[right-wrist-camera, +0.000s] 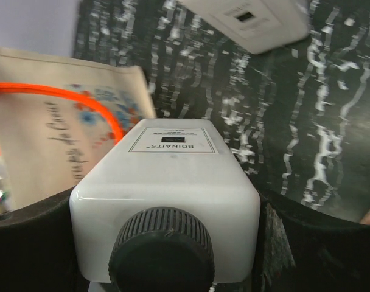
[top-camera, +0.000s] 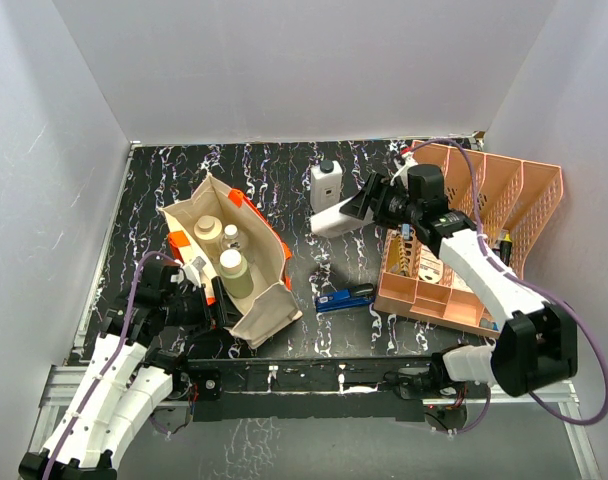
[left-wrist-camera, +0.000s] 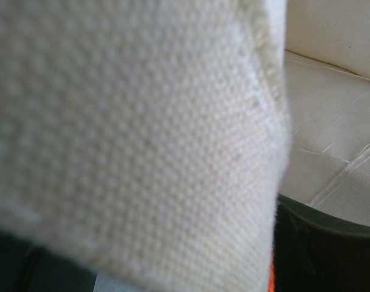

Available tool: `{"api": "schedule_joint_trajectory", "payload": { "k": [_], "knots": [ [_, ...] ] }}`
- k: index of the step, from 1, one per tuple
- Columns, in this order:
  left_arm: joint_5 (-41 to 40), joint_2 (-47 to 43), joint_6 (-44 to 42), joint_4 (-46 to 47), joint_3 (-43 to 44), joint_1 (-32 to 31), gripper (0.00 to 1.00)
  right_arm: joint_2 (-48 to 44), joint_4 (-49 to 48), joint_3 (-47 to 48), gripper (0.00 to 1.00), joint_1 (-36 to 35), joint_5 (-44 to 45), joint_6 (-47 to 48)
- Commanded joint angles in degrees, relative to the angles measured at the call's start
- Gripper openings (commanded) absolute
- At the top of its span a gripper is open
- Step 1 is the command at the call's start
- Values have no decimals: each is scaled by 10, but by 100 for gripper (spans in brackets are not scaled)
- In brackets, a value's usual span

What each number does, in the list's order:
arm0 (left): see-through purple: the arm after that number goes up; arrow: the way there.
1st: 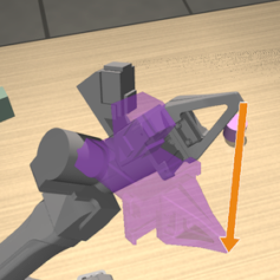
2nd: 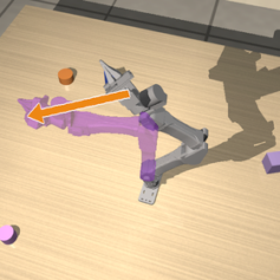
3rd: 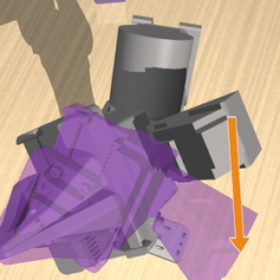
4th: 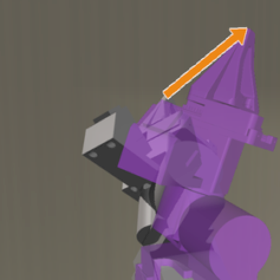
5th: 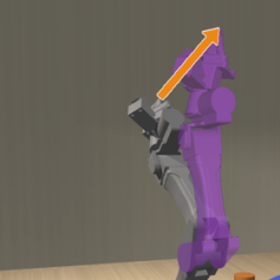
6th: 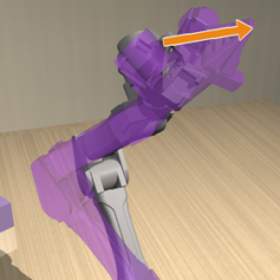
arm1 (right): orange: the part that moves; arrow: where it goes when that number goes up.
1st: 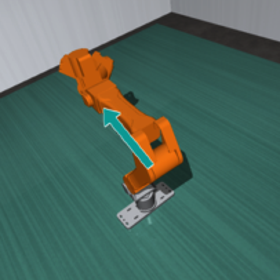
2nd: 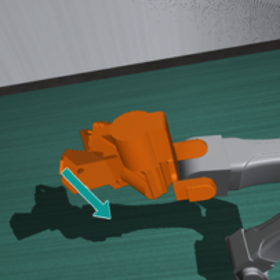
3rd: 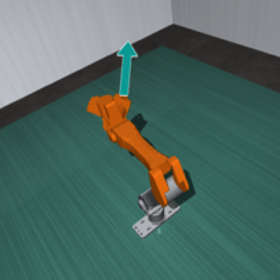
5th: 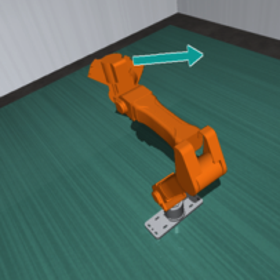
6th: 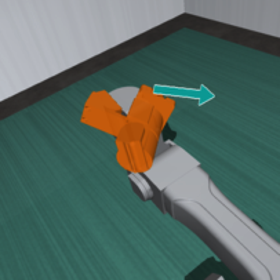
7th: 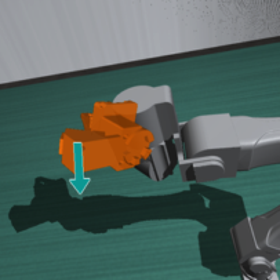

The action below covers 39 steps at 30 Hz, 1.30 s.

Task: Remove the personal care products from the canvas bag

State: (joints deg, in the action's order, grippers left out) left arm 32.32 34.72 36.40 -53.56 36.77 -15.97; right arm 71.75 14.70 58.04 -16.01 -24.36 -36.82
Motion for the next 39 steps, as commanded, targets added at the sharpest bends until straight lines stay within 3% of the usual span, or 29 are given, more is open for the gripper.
{"api": "schedule_joint_trajectory", "payload": {
  "k": [1,11,19,30,39],
  "knots": [
    [18,-6,-5,-10,6,-1,82,27,-55,44,8,-3,56,87],
    [11,-13,-8,-22,13,-1,82,162,4,161,8,-82,257,207],
    [4,-18,-8,-33,21,-1,82,258,68,274,8,-134,362,251],
    [0,-24,-9,-43,23,-1,82,340,116,369,9,-136,371,264],
    [-3,-29,-10,-47,25,-2,82,385,150,428,22,-136,358,269]
  ]
}}
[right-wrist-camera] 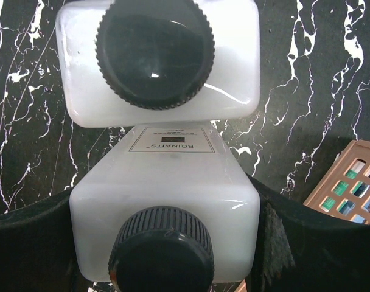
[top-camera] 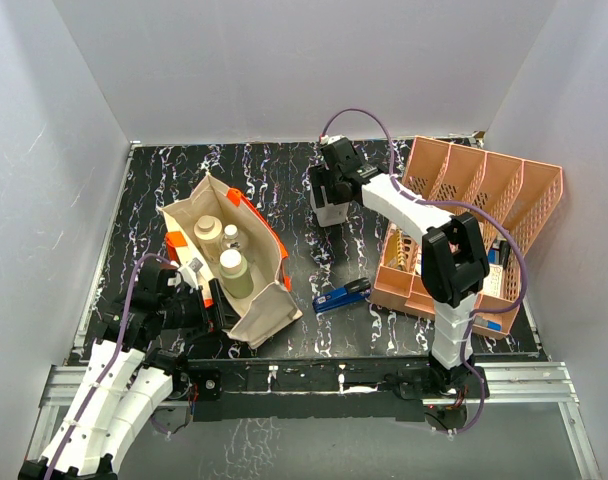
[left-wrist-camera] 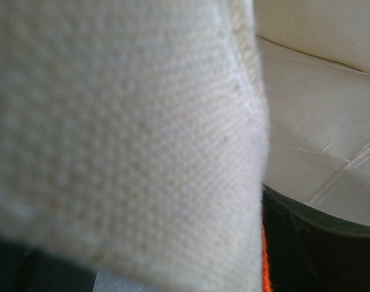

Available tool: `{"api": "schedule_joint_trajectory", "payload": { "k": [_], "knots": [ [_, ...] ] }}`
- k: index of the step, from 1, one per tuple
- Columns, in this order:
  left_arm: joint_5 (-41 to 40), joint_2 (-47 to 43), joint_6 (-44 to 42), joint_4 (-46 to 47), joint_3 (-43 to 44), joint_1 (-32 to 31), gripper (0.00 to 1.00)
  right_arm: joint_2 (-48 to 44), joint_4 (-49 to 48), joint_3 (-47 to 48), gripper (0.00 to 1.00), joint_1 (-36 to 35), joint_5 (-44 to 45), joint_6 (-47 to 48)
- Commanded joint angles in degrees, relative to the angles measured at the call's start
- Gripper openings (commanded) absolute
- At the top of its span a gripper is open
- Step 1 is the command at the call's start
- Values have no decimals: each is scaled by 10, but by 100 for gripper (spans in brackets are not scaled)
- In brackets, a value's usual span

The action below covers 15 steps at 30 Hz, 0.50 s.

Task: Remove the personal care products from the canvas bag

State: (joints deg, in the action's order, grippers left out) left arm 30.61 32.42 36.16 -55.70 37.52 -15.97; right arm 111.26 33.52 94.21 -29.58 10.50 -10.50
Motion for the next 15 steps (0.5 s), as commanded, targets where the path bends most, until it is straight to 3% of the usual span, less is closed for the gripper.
{"api": "schedule_joint_trajectory", "payload": {
  "k": [1,3,10,15],
  "knots": [
    [14,-6,-8,-25,17,-1,82,-8,-36,70,24,0,9,5],
    [13,-6,-8,-25,17,-1,83,-1,-30,78,31,0,14,3],
    [12,-7,-9,-29,20,-1,83,13,-1,107,70,0,14,5],
    [12,-5,-8,-28,19,-1,83,-1,10,115,85,0,9,7]
  ]
}}
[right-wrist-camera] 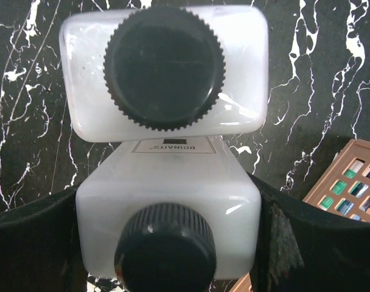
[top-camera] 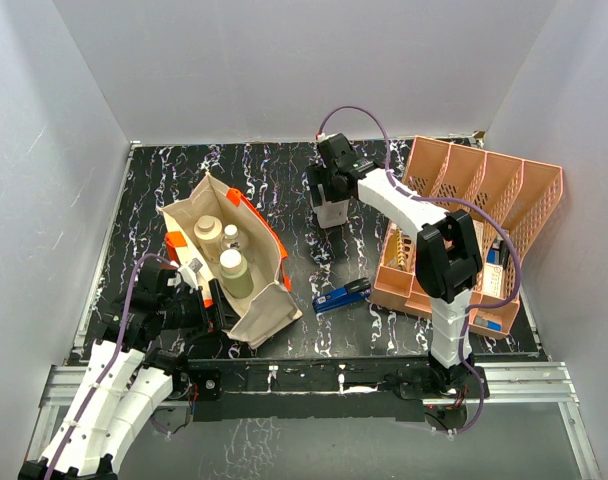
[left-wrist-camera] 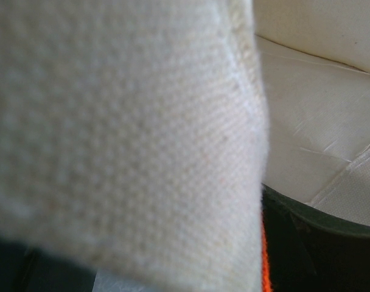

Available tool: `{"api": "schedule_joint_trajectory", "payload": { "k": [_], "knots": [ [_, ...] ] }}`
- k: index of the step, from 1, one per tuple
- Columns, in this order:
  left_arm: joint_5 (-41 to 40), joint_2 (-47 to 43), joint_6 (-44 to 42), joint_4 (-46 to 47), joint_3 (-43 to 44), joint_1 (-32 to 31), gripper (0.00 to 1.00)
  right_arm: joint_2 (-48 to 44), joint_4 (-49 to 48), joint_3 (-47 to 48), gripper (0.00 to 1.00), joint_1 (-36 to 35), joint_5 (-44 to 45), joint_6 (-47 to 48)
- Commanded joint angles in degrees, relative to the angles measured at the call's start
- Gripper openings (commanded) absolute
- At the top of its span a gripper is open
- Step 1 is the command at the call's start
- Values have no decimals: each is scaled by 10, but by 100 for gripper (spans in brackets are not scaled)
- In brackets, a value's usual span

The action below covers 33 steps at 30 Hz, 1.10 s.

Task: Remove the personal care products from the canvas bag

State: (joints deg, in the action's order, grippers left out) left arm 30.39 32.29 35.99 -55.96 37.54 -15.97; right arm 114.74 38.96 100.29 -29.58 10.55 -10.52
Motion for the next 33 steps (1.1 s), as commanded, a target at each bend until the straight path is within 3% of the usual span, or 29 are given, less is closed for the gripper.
{"api": "schedule_joint_trajectory", "payload": {
  "k": [1,7,16,23,33],
  "knots": [
    [14,-4,-6,-25,19,-2,83,-41,-44,52,87,0,6,7],
    [16,-1,-5,-22,17,-1,83,-77,-50,19,96,0,-5,5],
    [14,-5,-7,-33,15,-2,83,-184,-74,-104,99,0,-27,-16],
    [6,-26,-5,-48,0,-1,83,-253,-53,-122,99,-4,-82,-38],
    [0,-48,3,-48,-31,-2,81,-250,-21,1,90,-191,-71,-56]
  ]
}}
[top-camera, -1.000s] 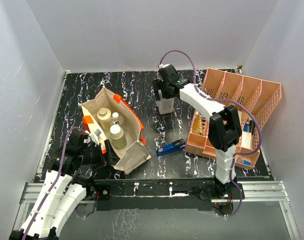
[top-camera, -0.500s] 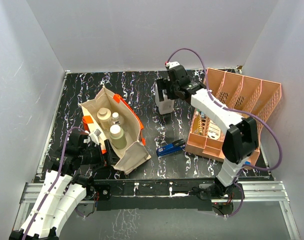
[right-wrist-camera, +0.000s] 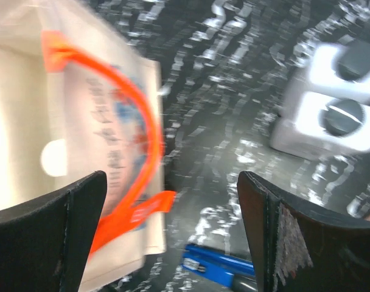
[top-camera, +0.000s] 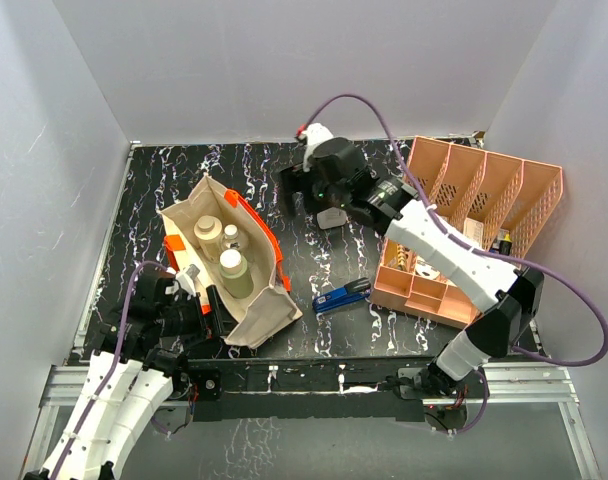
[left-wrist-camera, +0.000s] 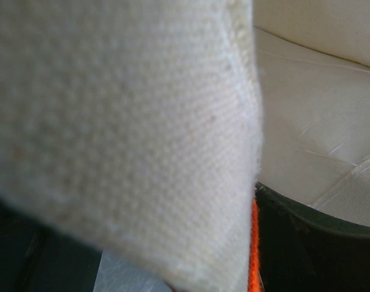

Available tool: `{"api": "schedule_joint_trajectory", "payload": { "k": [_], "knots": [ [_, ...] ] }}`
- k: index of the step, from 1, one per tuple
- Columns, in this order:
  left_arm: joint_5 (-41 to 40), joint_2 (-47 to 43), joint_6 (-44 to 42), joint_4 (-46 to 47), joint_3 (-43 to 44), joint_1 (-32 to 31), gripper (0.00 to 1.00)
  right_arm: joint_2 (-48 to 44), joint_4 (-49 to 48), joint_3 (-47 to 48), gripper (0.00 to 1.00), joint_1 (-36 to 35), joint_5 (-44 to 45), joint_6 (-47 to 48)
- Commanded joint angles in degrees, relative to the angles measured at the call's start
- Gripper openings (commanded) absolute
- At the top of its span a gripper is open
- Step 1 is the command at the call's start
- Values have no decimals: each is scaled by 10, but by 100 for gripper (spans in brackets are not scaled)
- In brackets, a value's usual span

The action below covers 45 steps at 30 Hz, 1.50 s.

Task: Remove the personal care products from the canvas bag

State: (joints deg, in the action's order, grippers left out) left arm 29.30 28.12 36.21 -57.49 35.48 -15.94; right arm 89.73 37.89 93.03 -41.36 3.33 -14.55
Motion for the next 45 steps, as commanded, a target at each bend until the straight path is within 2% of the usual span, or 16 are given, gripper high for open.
{"api": "schedule_joint_trajectory", "payload": {
  "k": [1,7,12,21,30,45],
  "knots": [
    [8,-7,-1,-34,-12,-1,81,5,-12,84,88,-95,6,-19],
    [10,-28,9,-34,-31,-1,81,71,-17,146,84,-209,38,-23],
    [14,-41,12,-41,-40,-2,81,145,4,183,79,-249,85,-16],
    [16,-52,16,-43,-49,-1,79,213,16,171,77,-257,134,-17],
    [13,-43,10,-46,-36,-2,79,260,28,166,97,-256,185,-22],
    [8,-25,6,-46,-10,-2,80,343,37,181,99,-247,151,-50]
  ]
}}
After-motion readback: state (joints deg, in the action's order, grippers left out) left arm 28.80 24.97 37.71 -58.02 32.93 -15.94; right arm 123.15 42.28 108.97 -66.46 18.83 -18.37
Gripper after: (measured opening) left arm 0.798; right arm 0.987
